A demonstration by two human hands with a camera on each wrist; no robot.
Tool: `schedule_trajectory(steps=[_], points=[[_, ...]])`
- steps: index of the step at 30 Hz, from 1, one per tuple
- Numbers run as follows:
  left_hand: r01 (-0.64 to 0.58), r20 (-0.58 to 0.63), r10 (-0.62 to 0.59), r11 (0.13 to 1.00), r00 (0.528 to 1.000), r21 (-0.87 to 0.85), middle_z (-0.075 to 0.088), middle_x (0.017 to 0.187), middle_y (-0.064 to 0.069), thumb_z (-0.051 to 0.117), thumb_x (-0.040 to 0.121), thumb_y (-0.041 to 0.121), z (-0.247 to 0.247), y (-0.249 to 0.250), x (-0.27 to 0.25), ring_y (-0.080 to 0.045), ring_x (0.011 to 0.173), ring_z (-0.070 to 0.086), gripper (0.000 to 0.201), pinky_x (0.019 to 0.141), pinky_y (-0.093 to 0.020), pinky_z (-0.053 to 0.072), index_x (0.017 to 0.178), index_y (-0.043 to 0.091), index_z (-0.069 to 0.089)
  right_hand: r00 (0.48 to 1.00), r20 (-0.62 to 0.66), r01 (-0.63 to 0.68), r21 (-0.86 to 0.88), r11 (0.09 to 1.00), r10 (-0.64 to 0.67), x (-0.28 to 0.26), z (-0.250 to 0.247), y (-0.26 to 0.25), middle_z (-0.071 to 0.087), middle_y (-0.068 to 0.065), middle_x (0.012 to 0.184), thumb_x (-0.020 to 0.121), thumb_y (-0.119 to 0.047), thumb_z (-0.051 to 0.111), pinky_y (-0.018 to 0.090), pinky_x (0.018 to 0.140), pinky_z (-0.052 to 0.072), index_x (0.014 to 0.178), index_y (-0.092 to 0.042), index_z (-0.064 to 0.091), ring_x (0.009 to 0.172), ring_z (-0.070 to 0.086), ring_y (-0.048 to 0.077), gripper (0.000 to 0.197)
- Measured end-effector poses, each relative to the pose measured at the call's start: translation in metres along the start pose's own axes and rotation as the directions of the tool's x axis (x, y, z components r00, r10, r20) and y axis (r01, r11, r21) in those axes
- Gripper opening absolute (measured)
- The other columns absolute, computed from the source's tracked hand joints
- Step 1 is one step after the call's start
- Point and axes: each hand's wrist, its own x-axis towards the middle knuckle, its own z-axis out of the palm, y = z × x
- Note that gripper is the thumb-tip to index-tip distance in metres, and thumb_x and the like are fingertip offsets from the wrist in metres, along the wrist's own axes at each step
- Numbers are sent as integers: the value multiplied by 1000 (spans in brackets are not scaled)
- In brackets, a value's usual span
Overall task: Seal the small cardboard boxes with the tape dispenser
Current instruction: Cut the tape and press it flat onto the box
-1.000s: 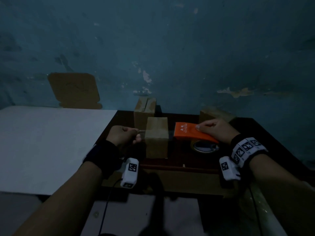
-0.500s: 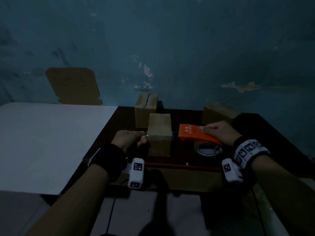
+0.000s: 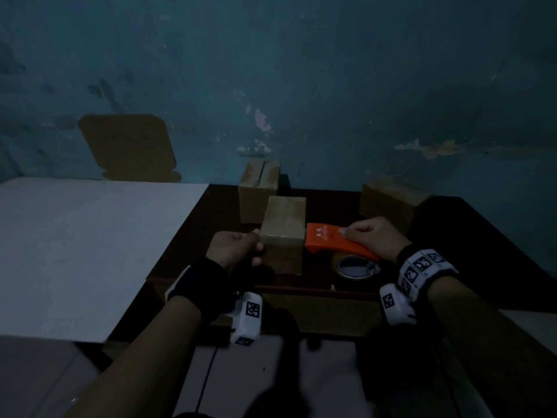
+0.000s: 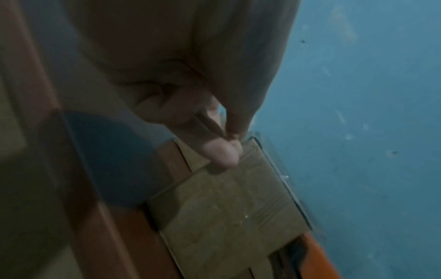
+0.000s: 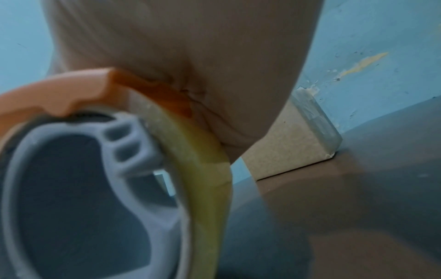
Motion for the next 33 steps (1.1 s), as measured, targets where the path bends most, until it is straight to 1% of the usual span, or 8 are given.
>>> schedule_trajectory(steps=[3, 5, 8, 14, 17, 21, 25, 33], points=[[-48, -22, 49, 998, 999, 46, 66, 70, -6, 61, 94, 26, 4, 0, 0, -15, 51, 59, 23, 50, -26, 51, 89, 5, 70, 1000, 0, 6, -21, 1000, -6, -1, -1, 1, 72, 0, 93, 83, -48, 67, 34, 83, 53, 90, -29, 74, 87, 68, 18, 21], [-129, -27, 137, 968, 990, 215, 69, 77, -3, 56, 96, 23, 5, 3, 4, -15, 68, 65, 19, 62, -28, 54, 91, 10, 69, 1000, -3, 12, -23, 1000, -12, -1, -2, 1, 72, -1, 91, 83, -48, 67, 33, 82, 53, 89, -29, 75, 86, 68, 17, 21], [-230, -9, 284, 796, 959, 560, 69, 88, 1, 53, 96, 29, 2, 15, 8, -15, 84, 65, 17, 72, -29, 51, 88, 20, 66, 1000, -7, 19, -14, 1000, -19, -1, -2, 2, 72, -1, 89, 83, -46, 67, 31, 80, 52, 87, -28, 75, 85, 68, 17, 20], [-131, 62, 123, 718, 991, 683, 65, 101, -3, 41, 95, 55, -3, 14, 17, -19, 90, 65, 39, 86, -42, 53, 111, 24, 57, 1000, -12, 27, -6, 1000, -27, -2, -3, 0, 71, 1, 89, 84, -43, 68, 26, 74, 50, 88, -25, 74, 82, 68, 16, 19], [-171, 63, 192, 621, 979, 765, 63, 96, 2, 50, 92, 51, -5, 7, 16, -16, 84, 63, 29, 74, -36, 51, 105, 27, 58, 999, -14, 34, -11, 999, -34, -1, -2, 2, 72, 1, 88, 84, -42, 68, 27, 75, 51, 86, -25, 75, 82, 68, 16, 19], [-402, -30, 472, 780, 881, 479, 64, 101, -1, 42, 100, 17, 1, 1, 23, -20, 96, 63, 19, 84, -35, 51, 101, 24, 60, 999, -13, 33, -17, 999, -33, -2, -3, 1, 72, 1, 89, 84, -44, 68, 29, 77, 53, 88, -24, 75, 83, 69, 18, 21], [-431, 57, 432, 902, 900, -15, 62, 116, -2, 40, 103, 19, 14, 3, 27, -21, 109, 60, 25, 91, -39, 51, 106, 30, 62, 1000, -2, 26, -28, 999, -27, -2, -4, 2, 71, 1, 90, 85, -44, 67, 30, 78, 53, 91, -24, 74, 84, 68, 18, 22], [-520, 211, 485, 837, 849, 172, 51, 128, 0, 42, 99, 3, 11, 2, 32, -25, 119, 52, 35, 97, -49, 50, 112, 33, 56, 1000, -13, 15, -22, 1000, -15, 1, -3, 2, 71, -2, 85, 83, -45, 68, 27, 75, 49, 82, -29, 74, 81, 68, 16, 17]])
